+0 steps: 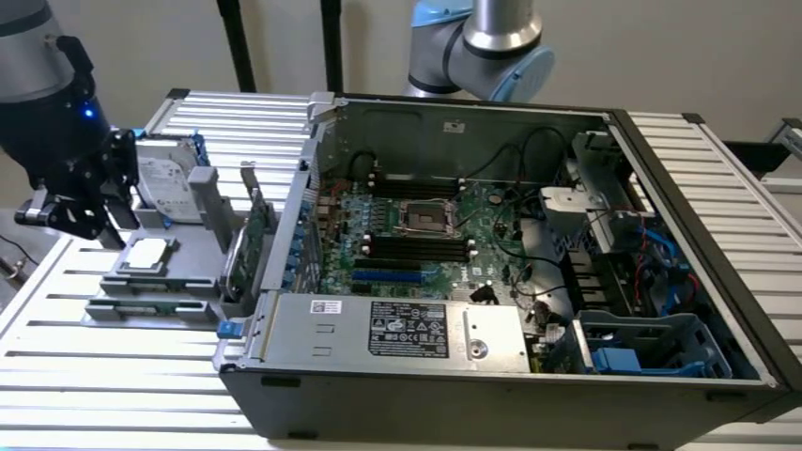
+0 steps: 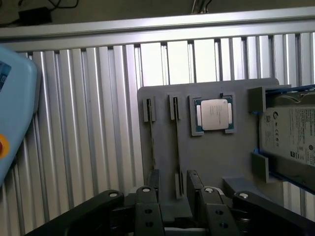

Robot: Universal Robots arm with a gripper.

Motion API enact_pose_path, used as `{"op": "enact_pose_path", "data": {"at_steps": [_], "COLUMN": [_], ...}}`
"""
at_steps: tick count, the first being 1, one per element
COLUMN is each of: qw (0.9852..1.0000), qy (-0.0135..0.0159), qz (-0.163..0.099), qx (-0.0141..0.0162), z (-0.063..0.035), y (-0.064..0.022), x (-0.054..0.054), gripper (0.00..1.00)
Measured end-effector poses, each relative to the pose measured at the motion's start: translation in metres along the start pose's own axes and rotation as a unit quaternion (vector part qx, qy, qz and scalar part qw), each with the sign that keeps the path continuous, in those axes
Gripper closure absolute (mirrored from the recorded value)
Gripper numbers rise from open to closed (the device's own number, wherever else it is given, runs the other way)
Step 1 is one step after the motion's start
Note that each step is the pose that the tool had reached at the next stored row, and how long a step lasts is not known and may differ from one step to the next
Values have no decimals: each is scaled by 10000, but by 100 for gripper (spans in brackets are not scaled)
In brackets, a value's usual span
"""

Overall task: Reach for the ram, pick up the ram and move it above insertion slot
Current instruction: 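Pick up the ram and move it above insertion slot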

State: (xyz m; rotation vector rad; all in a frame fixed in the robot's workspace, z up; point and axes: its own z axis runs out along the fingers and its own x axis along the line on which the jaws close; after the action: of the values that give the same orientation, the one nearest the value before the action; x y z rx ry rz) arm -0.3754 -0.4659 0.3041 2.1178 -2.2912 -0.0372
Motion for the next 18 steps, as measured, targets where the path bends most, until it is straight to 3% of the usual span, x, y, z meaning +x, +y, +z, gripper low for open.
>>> {"op": "enact_pose_path", "data": {"at_steps": [18], "qw": [10000], "qy": [0], "qz": [0], "qx": [0], "z": [327], "y": [-16], "x": [69], "gripper": [64]}}
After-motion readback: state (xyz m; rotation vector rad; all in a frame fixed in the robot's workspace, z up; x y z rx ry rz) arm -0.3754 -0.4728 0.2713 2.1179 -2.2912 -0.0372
